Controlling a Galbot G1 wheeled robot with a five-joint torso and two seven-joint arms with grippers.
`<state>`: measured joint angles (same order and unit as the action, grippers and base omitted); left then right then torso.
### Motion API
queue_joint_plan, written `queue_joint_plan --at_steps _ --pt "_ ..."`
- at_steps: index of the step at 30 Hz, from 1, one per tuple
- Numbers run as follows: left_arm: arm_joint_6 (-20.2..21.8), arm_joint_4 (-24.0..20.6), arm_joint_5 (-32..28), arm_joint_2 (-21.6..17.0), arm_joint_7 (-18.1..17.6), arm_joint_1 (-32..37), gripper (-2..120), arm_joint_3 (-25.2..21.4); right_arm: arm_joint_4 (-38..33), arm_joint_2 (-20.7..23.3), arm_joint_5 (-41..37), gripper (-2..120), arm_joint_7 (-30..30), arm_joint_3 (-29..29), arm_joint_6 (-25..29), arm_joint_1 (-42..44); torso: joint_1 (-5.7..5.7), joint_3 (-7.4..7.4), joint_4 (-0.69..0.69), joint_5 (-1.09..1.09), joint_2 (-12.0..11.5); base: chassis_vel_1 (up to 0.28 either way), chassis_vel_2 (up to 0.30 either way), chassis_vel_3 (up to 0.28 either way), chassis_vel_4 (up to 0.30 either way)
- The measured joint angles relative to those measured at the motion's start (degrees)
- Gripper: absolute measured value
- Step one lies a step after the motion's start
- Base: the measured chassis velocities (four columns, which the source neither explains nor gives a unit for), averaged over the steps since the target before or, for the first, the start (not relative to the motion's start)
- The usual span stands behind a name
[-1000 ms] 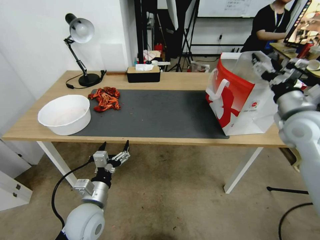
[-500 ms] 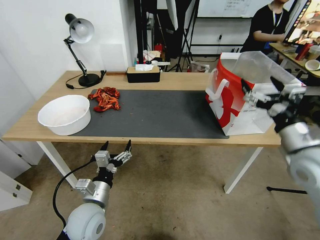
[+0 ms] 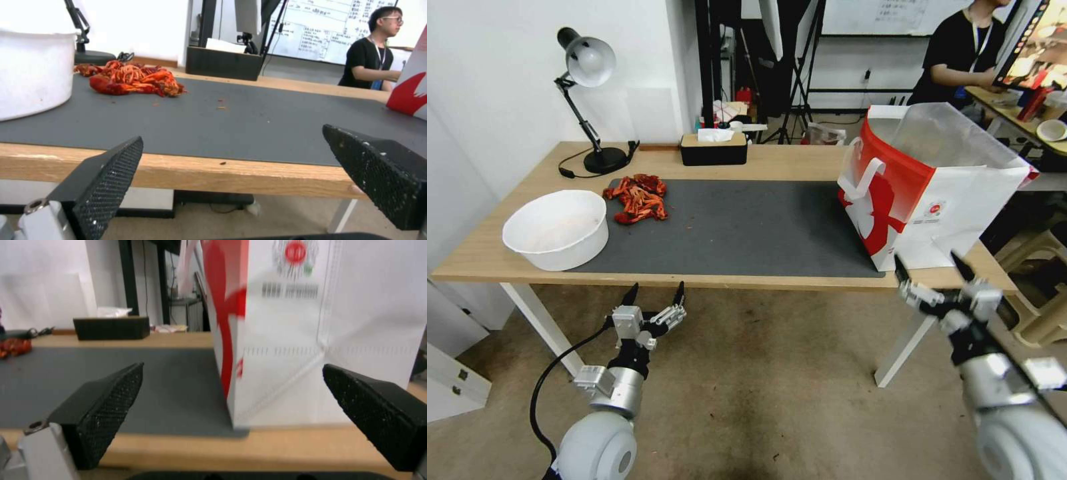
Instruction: Close the takeout container lid, then place the container into the takeout bag.
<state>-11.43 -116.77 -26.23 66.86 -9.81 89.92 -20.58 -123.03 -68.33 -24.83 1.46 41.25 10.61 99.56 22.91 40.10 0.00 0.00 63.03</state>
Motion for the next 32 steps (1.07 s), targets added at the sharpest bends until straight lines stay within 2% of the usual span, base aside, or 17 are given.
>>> queue_joint_plan --at_steps 8,32 --pt "-0.9 0.6 0.9 0.2 0.0 0.6 100 -0.1 5.6 -4.1 2.0 100 3.4 -2.8 4.4 1.8 0.00 0.00 0.01 0.01 0.0 0.000 0.000 0.000 0.000" --pt "-0.9 0.7 1.0 0.2 -0.2 0.6 100 0.0 5.7 -4.0 1.9 100 3.4 -2.9 4.5 1.4 0.00 0.00 0.00 0.00 0.0 0.000 0.000 0.000 0.000"
